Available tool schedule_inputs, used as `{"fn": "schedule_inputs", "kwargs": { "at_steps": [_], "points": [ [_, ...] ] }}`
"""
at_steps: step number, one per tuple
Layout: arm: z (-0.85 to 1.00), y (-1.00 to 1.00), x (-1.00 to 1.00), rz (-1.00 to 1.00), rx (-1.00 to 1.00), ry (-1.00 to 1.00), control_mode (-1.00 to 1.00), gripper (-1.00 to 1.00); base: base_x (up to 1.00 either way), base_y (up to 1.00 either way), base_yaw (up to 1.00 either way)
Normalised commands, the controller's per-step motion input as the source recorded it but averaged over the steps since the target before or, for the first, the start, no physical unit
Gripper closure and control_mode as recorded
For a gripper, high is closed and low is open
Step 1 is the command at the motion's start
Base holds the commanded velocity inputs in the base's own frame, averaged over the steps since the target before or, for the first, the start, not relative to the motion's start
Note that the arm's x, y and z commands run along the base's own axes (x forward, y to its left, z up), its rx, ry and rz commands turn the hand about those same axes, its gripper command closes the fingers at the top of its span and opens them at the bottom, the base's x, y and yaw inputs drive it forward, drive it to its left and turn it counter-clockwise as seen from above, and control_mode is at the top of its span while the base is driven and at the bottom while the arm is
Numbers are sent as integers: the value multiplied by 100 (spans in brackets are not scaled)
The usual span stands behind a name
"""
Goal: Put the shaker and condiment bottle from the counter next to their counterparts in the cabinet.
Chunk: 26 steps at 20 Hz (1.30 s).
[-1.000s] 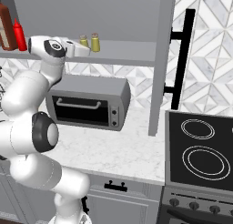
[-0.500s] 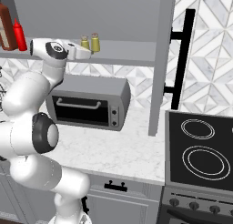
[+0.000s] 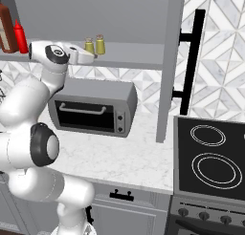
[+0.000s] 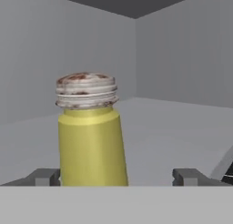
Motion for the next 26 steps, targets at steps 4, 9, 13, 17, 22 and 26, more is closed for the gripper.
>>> {"fn": "schedule_inputs", "kwargs": {
  "at_steps": [4, 9, 13, 17, 22, 26],
  "points": [
    [0, 1, -31, 0, 0, -4, -100, -100, 0, 0, 0],
    [8, 11, -53, 1, 0, -8, -100, -100, 0, 0, 0],
    [9, 28, -54, 4, 0, -6, -100, -100, 0, 0, 0],
    [16, 42, -60, 8, 0, 0, -100, -100, 0, 0, 0],
    [26, 31, -87, 8, 1, 0, -100, -100, 0, 0, 0],
    [16, 6, -94, 4, 8, 0, -100, -100, 0, 0, 0]
  ]
}}
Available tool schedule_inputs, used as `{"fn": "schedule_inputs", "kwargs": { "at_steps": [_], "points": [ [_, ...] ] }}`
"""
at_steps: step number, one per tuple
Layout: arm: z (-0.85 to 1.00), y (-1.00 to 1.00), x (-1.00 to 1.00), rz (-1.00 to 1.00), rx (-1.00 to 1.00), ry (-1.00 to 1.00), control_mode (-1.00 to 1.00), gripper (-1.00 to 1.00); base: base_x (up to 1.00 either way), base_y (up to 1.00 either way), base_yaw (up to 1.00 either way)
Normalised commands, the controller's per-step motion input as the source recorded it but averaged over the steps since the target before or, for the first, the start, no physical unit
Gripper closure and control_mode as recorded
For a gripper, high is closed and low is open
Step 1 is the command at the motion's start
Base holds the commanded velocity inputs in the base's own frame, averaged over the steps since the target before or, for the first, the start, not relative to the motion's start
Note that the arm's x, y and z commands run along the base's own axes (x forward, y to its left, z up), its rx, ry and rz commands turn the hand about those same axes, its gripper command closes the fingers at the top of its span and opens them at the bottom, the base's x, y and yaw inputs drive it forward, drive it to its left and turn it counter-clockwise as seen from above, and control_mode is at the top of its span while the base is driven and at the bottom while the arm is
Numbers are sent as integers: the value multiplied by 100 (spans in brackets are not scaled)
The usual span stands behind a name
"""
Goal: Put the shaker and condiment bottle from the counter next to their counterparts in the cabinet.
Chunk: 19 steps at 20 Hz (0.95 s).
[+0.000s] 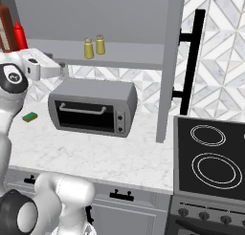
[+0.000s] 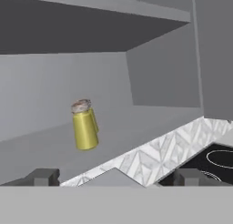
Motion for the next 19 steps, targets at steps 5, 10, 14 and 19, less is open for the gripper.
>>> {"fn": "schedule_inputs", "kwargs": {
  "at_steps": [5, 10, 14, 19],
  "points": [
    [1, 0, -86, 3, 10, 0, -100, -100, 0, 0, 0],
    [-2, 7, -88, 6, 5, 0, -100, -100, 0, 0, 0],
    [-8, 16, -97, 7, 2, 0, -100, -100, 0, 0, 0],
    [-1, 19, -100, 6, 1, 0, -100, -100, 0, 0, 0]
  ]
}}
